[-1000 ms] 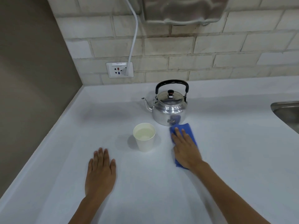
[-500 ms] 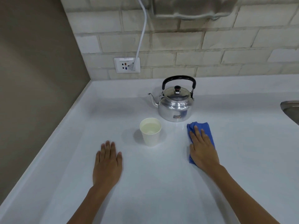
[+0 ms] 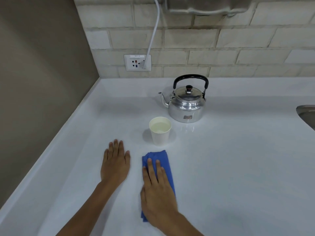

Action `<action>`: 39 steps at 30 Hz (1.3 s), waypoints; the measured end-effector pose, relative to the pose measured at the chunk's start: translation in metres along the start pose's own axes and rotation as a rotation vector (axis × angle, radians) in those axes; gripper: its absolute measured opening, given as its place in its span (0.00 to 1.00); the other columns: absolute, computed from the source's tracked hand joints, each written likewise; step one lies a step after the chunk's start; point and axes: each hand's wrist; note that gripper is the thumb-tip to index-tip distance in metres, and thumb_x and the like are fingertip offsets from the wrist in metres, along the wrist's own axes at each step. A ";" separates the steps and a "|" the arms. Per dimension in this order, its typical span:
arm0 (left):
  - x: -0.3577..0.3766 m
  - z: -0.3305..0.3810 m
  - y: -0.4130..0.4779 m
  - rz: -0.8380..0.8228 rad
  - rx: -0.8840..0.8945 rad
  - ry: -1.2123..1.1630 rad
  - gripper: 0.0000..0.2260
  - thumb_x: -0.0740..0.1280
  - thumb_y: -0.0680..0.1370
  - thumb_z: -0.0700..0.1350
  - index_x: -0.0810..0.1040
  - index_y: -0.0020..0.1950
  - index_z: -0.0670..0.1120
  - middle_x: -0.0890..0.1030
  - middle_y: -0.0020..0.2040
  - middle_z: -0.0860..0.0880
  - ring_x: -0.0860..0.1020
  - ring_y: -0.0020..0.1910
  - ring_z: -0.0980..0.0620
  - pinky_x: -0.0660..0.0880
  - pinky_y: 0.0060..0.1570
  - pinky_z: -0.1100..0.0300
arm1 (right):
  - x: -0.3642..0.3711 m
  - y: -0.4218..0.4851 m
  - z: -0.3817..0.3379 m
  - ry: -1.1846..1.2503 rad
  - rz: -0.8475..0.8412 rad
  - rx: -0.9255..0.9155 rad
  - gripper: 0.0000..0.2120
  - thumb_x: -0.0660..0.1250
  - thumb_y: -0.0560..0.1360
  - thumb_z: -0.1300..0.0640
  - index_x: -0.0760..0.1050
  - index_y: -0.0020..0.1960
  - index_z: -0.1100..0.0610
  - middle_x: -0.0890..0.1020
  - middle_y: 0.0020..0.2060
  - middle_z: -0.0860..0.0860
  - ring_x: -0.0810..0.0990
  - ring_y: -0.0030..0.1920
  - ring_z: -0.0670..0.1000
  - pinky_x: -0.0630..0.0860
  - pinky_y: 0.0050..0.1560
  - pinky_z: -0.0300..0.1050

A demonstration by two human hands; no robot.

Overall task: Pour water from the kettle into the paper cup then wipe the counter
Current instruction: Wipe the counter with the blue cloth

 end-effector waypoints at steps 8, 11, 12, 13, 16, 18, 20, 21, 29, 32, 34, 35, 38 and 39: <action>-0.020 0.058 -0.053 0.003 0.181 -0.365 0.24 0.49 0.81 0.52 0.47 0.75 0.47 0.48 0.77 0.50 0.44 0.75 0.53 0.40 0.72 0.60 | -0.009 0.062 0.114 0.302 0.200 0.127 0.21 0.51 0.80 0.59 0.56 0.72 0.58 0.57 0.74 0.56 0.50 0.75 0.55 0.48 0.73 0.47; -0.006 0.099 -0.087 -0.062 0.268 -0.181 0.28 0.51 0.80 0.56 0.47 0.75 0.46 0.46 0.77 0.48 0.39 0.74 0.50 0.40 0.73 0.56 | -0.005 0.086 0.138 0.149 0.135 0.153 0.22 0.48 0.80 0.56 0.52 0.73 0.58 0.55 0.75 0.56 0.49 0.75 0.55 0.48 0.74 0.50; -0.006 0.106 -0.096 -0.063 0.296 -0.054 0.29 0.56 0.78 0.58 0.54 0.74 0.44 0.54 0.76 0.45 0.46 0.75 0.46 0.49 0.73 0.51 | -0.003 0.089 0.141 0.114 0.121 0.147 0.22 0.47 0.81 0.55 0.50 0.73 0.58 0.54 0.75 0.56 0.49 0.75 0.55 0.47 0.74 0.51; -0.008 0.110 -0.102 -0.063 0.294 0.028 0.29 0.60 0.75 0.59 0.65 0.71 0.43 0.64 0.73 0.43 0.59 0.73 0.45 0.62 0.69 0.48 | 0.000 0.090 0.142 0.083 0.107 0.139 0.22 0.46 0.81 0.53 0.49 0.73 0.57 0.53 0.75 0.56 0.48 0.75 0.55 0.47 0.74 0.51; -0.012 0.098 -0.107 -0.083 0.300 0.093 0.26 0.45 0.79 0.57 0.76 0.63 0.46 0.76 0.65 0.47 0.74 0.64 0.47 0.76 0.56 0.51 | 0.007 0.090 0.145 0.040 0.089 0.131 0.23 0.44 0.81 0.51 0.47 0.74 0.56 0.51 0.76 0.55 0.48 0.75 0.54 0.46 0.74 0.51; -0.013 0.077 -0.102 -0.078 0.320 0.103 0.29 0.38 0.80 0.54 0.74 0.65 0.46 0.75 0.66 0.48 0.73 0.65 0.47 0.71 0.62 0.55 | 0.009 0.089 0.147 0.009 0.097 0.130 0.24 0.44 0.80 0.51 0.46 0.74 0.56 0.51 0.76 0.55 0.48 0.75 0.54 0.46 0.74 0.51; -0.015 0.052 -0.087 -0.035 0.330 0.095 0.26 0.43 0.80 0.53 0.74 0.65 0.44 0.75 0.66 0.48 0.73 0.64 0.45 0.69 0.63 0.54 | 0.011 0.090 0.147 -0.003 0.103 0.130 0.24 0.44 0.80 0.50 0.46 0.74 0.56 0.51 0.76 0.55 0.48 0.75 0.54 0.46 0.75 0.51; -0.018 0.040 -0.075 -0.040 0.314 0.094 0.25 0.47 0.78 0.53 0.74 0.65 0.43 0.75 0.66 0.46 0.73 0.64 0.43 0.72 0.60 0.53 | 0.011 0.090 0.145 -0.002 0.105 0.134 0.24 0.44 0.80 0.51 0.46 0.74 0.56 0.51 0.76 0.55 0.47 0.75 0.54 0.46 0.75 0.52; -0.009 0.054 0.048 -0.019 0.166 -0.066 0.23 0.50 0.82 0.47 0.51 0.75 0.42 0.51 0.77 0.46 0.44 0.76 0.44 0.44 0.74 0.51 | 0.010 0.092 0.141 -0.017 0.086 0.160 0.24 0.43 0.80 0.51 0.43 0.74 0.56 0.49 0.76 0.54 0.45 0.75 0.54 0.45 0.75 0.52; 0.000 0.068 0.038 0.013 0.273 -0.127 0.22 0.51 0.82 0.46 0.54 0.75 0.43 0.55 0.77 0.47 0.46 0.76 0.46 0.46 0.74 0.52 | 0.010 0.092 0.142 -0.001 0.086 0.155 0.24 0.43 0.80 0.51 0.43 0.74 0.55 0.49 0.76 0.54 0.45 0.75 0.53 0.44 0.75 0.52; 0.004 0.056 0.017 0.042 0.354 -0.193 0.22 0.52 0.81 0.47 0.54 0.75 0.47 0.54 0.76 0.53 0.46 0.76 0.51 0.47 0.74 0.58 | 0.010 0.091 0.143 0.006 0.092 0.153 0.24 0.43 0.80 0.50 0.43 0.74 0.55 0.49 0.76 0.53 0.45 0.75 0.52 0.44 0.75 0.51; 0.005 0.047 0.008 0.059 0.387 -0.219 0.22 0.53 0.81 0.48 0.55 0.75 0.49 0.53 0.75 0.56 0.45 0.76 0.53 0.47 0.73 0.62 | 0.011 0.091 0.143 0.008 0.097 0.153 0.24 0.43 0.80 0.50 0.43 0.74 0.54 0.48 0.76 0.53 0.45 0.75 0.52 0.43 0.75 0.50; -0.001 0.013 0.007 0.095 0.439 -0.199 0.22 0.53 0.79 0.53 0.59 0.73 0.50 0.56 0.73 0.56 0.45 0.74 0.52 0.41 0.69 0.69 | 0.012 0.091 0.144 0.013 0.101 0.154 0.24 0.43 0.80 0.50 0.43 0.74 0.54 0.48 0.76 0.52 0.44 0.75 0.52 0.43 0.75 0.50; -0.004 0.003 0.016 0.096 0.421 -0.169 0.24 0.51 0.78 0.55 0.60 0.73 0.49 0.57 0.73 0.54 0.47 0.75 0.50 0.42 0.70 0.68 | 0.012 0.091 0.144 0.015 0.102 0.154 0.24 0.42 0.80 0.50 0.43 0.74 0.54 0.48 0.76 0.52 0.44 0.75 0.52 0.43 0.75 0.50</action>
Point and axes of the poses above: each hand's wrist, its own y-axis towards the middle knuckle, its own x-axis out of the palm, z = x × y
